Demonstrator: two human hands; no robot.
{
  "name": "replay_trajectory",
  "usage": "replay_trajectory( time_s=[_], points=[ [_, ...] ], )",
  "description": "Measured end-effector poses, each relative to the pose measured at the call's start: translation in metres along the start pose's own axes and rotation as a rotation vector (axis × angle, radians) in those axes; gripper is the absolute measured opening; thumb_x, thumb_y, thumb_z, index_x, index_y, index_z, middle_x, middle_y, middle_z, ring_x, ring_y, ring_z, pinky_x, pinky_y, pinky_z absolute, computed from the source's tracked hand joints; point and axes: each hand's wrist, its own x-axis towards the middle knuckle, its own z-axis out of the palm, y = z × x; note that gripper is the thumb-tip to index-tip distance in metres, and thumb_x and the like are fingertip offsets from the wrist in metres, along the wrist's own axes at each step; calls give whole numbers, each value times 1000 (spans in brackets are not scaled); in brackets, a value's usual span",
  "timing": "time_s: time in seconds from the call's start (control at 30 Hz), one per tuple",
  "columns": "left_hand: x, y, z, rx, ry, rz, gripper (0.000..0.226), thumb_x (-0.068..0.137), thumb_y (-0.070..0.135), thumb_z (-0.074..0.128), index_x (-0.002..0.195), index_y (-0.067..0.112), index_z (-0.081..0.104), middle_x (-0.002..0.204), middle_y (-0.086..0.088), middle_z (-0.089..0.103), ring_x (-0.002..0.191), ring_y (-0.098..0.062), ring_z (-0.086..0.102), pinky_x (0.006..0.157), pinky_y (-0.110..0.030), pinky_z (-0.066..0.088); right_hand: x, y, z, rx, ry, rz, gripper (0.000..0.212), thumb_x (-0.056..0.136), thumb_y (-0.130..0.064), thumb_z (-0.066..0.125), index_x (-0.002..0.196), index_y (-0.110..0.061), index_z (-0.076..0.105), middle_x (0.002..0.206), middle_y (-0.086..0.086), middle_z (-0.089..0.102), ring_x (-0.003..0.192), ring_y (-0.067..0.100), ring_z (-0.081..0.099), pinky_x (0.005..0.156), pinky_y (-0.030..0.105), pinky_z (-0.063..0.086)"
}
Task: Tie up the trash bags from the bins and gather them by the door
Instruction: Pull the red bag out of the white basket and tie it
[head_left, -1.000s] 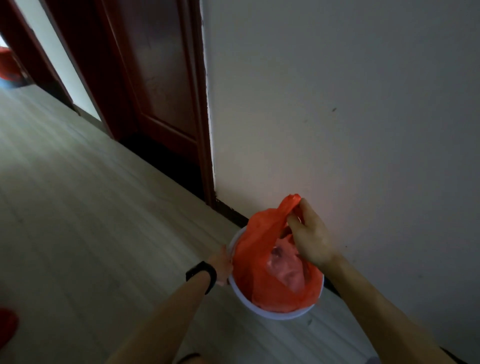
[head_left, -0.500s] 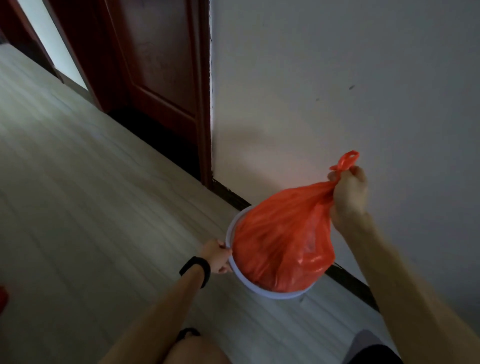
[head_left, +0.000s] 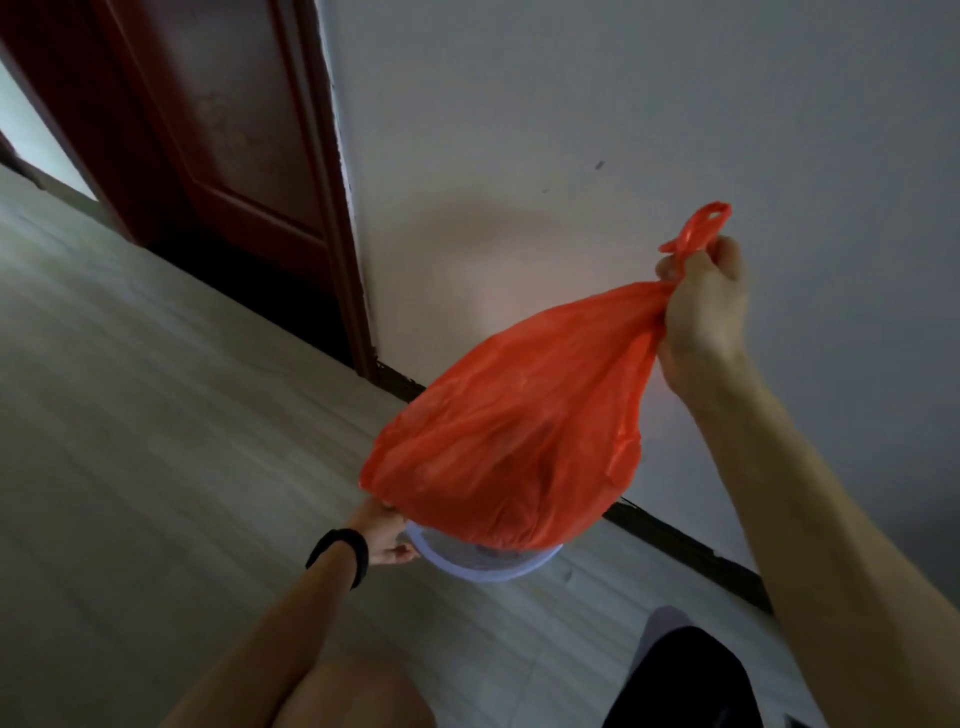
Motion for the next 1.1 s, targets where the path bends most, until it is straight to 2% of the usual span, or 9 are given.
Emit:
replay_trajectory(
  time_s=[0.17,0.3,0.43,0.57,0.63,0.8,0.93,1.03,1.1],
  points=[
    [-9,17,15,16,-49,41,5,98,5,53,100,8,57,105,-12,65,78,-25,68,63,-33,58,-24,-24,28,-10,-106,-80,23,101,-15,41,82,-21,53,67,-7,50,54,1,41,54,18,32],
    [-11,23,12,42,-40,31,19,98,8,55,116,2,55,113,-17,64,81,-28,68,66,-35,55,-19,-44,32,24,-102,-94,18,103,-18,40,91,-17,53,72,-10,54,54,-6,46,56,12,36],
    [-19,29,3,276,-49,43,29,96,26,59,121,13,53,118,-6,63,93,-24,69,66,-32,55,-17,-62,34,33,-144,-131,17,104,-19,42,89,-19,50,76,-10,57,53,-10,49,57,9,38],
    [-33,53,-5,484,39,223,12,96,25,58,102,14,59,122,-17,63,100,-29,64,88,-43,53,-33,-66,47,30,-224,-112,18,103,-24,43,88,-22,51,78,-11,59,58,-8,51,63,18,40],
    [-45,74,-10,521,43,278,23,96,30,60,112,15,59,124,-10,62,105,-24,61,92,-37,51,-41,-68,53,32,-243,-104,17,104,-25,42,91,-20,53,78,-12,59,56,-11,51,60,12,40],
    [-90,126,-32,538,103,457,18,90,29,59,108,24,61,108,2,68,100,-15,64,93,-34,52,-60,-84,75,98,-338,-120,16,104,-23,42,95,-16,53,79,-10,59,58,-14,52,57,7,39],
    [-132,145,-57,548,201,550,33,76,44,54,107,33,60,106,6,69,100,-15,65,95,-38,51,-75,-96,96,155,-428,-120,19,104,-24,42,88,-20,53,78,-13,60,62,-11,55,64,15,40],
    [-172,149,-78,394,278,656,32,88,47,56,115,31,60,108,9,68,101,-10,64,97,-40,51,-92,-103,118,200,-530,-96,22,103,-25,43,83,-23,52,78,-12,62,69,-2,58,64,16,43],
    [-203,146,-88,254,286,750,34,94,59,49,120,40,56,116,17,64,105,3,60,95,-27,50,-104,-102,131,234,-583,-74,23,104,-25,44,82,-22,52,73,-11,59,61,-1,54,57,15,43]
  ],
)
